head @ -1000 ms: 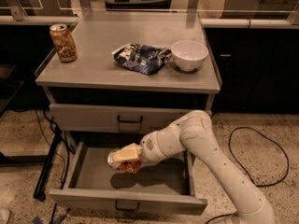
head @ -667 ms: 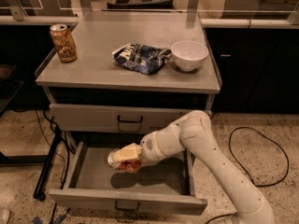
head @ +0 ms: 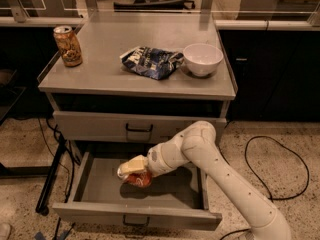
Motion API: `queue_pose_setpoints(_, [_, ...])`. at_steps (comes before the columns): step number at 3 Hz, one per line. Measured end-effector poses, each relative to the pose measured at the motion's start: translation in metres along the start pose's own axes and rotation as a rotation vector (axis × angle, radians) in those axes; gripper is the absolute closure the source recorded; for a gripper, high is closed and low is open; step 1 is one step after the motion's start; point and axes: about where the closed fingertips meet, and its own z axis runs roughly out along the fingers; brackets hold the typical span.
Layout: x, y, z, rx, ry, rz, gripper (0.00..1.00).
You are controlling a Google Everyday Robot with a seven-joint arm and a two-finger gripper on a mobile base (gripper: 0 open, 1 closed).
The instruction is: Place coke can into middle drawer
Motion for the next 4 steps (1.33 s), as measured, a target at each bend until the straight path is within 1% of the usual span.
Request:
queue_pose_setpoints(1, [0.001, -0.016, 0.015, 0.044, 0.002, 0.052, 1.0])
queue_pose_setpoints(2, [0.001, -0.016, 0.015, 0.044, 0.002, 0.052, 1.0])
queue_pose_setpoints(3, [0.002, -0.028, 0.031, 0.061, 0.04, 0.085, 1.0])
queue_pose_setpoints(4, [0.0, -0.044, 0.046, 0.098, 0.067, 0.13, 1.0])
